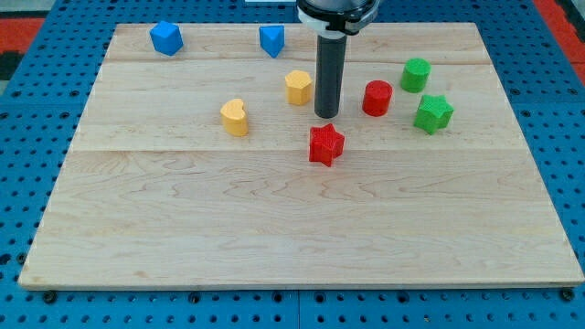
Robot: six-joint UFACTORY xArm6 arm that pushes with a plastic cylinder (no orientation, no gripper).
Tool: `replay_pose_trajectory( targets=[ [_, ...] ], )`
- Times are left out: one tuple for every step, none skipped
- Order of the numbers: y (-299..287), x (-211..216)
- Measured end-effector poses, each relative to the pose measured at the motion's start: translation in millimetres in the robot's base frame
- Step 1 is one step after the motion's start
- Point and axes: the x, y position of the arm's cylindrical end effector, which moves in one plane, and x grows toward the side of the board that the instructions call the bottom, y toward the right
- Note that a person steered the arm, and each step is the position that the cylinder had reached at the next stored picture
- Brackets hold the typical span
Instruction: Move the yellow hexagon to the top right of the board
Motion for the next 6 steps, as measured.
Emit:
replay_pose_trajectory(
  targets=[
    [-17.4, 10.0],
    [-58.7, 11.2],
    [-108.3, 11.7],
    [-60.3, -14.7],
    [-42.1, -22.4],
    [-40.4, -45.2]
  ],
)
